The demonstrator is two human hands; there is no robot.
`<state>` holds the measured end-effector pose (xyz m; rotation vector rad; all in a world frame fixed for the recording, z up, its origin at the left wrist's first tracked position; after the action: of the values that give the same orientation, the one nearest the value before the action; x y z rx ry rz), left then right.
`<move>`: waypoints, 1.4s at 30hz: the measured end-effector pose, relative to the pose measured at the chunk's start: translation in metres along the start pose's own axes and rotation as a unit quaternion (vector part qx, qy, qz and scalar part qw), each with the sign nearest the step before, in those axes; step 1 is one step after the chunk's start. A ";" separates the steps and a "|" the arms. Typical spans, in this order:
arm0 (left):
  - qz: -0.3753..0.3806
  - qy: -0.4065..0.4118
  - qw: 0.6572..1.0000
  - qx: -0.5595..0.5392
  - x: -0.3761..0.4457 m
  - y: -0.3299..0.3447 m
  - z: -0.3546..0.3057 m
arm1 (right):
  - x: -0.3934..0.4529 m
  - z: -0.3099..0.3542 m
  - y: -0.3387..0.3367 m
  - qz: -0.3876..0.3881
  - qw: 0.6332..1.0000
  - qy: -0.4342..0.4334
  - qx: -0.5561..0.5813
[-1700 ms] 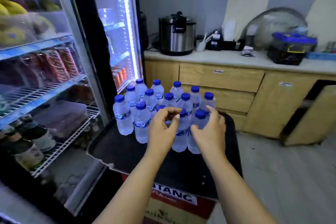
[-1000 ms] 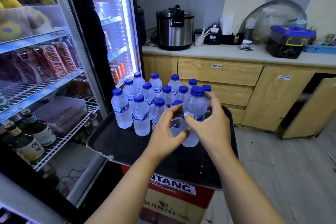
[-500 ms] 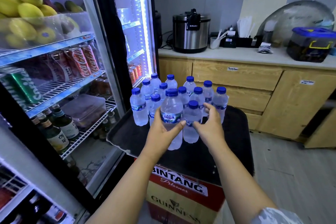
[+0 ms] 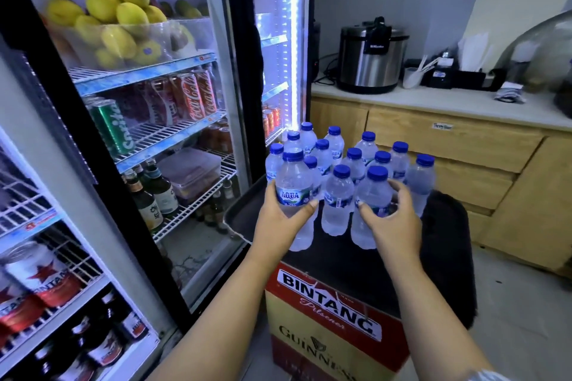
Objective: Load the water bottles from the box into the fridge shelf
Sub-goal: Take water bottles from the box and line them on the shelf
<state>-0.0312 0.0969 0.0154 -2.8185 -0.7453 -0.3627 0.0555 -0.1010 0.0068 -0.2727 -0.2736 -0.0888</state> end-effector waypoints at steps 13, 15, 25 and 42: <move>-0.175 0.024 0.984 0.031 -0.002 -0.155 -0.034 | -0.060 0.143 0.133 0.186 0.965 -0.147 0.114; -0.224 0.032 0.973 0.050 -0.012 -0.195 -0.043 | -0.075 0.163 0.164 0.222 0.952 -0.161 0.135; -0.420 0.071 0.894 0.141 -0.087 -0.372 -0.121 | -0.170 0.291 0.288 0.405 0.851 -0.223 0.249; -0.611 0.060 0.739 0.278 -0.162 -0.624 -0.220 | -0.335 0.519 0.463 0.557 0.710 -0.256 0.346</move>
<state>-0.5244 0.4983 0.2599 -1.3815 -2.1367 -0.3746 -0.3410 0.5037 0.2765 0.3425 -0.6330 1.3116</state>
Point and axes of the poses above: each hand's wrist, its own x-axis towards the middle knuckle, its own y-axis out of the palm, z = x × y, the point moved 6 cm from there along x, towards the middle knuckle, and after that the axes turned 2 degrees about x, right-handed, at the moved point
